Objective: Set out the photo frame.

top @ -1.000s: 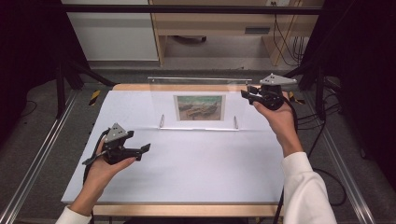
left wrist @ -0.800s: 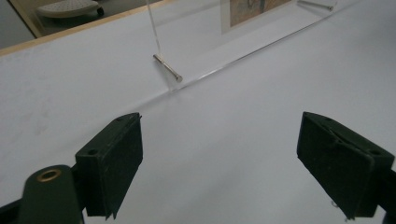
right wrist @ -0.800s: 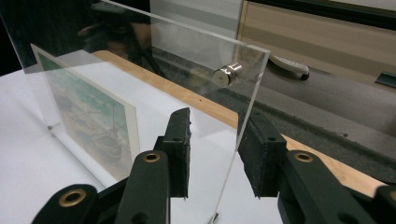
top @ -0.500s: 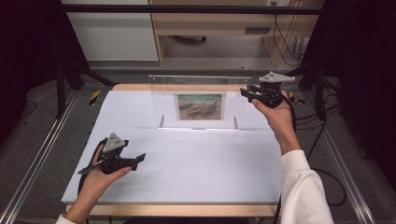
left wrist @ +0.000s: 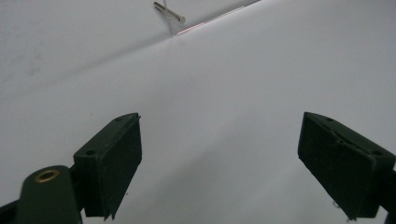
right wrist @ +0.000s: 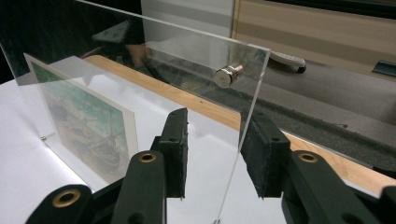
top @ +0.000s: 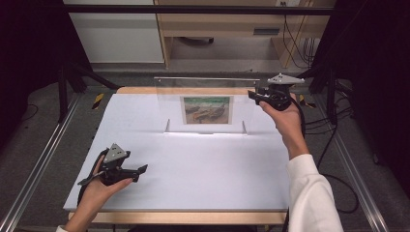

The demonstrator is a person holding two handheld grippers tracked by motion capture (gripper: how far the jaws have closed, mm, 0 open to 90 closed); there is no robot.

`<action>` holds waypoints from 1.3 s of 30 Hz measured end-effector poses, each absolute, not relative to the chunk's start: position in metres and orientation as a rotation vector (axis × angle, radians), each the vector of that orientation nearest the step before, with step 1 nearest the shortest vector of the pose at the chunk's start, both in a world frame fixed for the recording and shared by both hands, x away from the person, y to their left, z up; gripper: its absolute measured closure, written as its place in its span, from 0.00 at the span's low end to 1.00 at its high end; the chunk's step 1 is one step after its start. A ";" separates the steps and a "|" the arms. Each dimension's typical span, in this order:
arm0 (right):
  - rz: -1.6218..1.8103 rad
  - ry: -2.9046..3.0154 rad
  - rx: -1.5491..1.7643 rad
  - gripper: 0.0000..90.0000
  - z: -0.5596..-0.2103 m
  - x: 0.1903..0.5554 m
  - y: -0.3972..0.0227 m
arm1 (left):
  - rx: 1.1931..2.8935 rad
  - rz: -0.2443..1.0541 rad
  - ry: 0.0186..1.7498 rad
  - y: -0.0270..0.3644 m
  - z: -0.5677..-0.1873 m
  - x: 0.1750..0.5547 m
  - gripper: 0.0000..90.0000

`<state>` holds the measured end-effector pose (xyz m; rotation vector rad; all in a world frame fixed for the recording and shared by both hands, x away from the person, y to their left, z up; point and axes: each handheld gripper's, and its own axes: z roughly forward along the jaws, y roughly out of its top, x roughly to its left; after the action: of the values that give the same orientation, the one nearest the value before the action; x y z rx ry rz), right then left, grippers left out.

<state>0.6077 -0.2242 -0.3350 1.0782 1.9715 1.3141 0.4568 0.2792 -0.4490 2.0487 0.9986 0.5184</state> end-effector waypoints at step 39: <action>1.098 1.996 1.216 0.07 -0.364 0.505 -0.247 | 2.108 0.552 1.078 0.279 -0.451 0.451 0.08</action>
<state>0.5050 -0.2472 -0.3638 1.2155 1.9964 1.0977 0.4510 0.2788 -0.4514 2.1080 1.0784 0.5515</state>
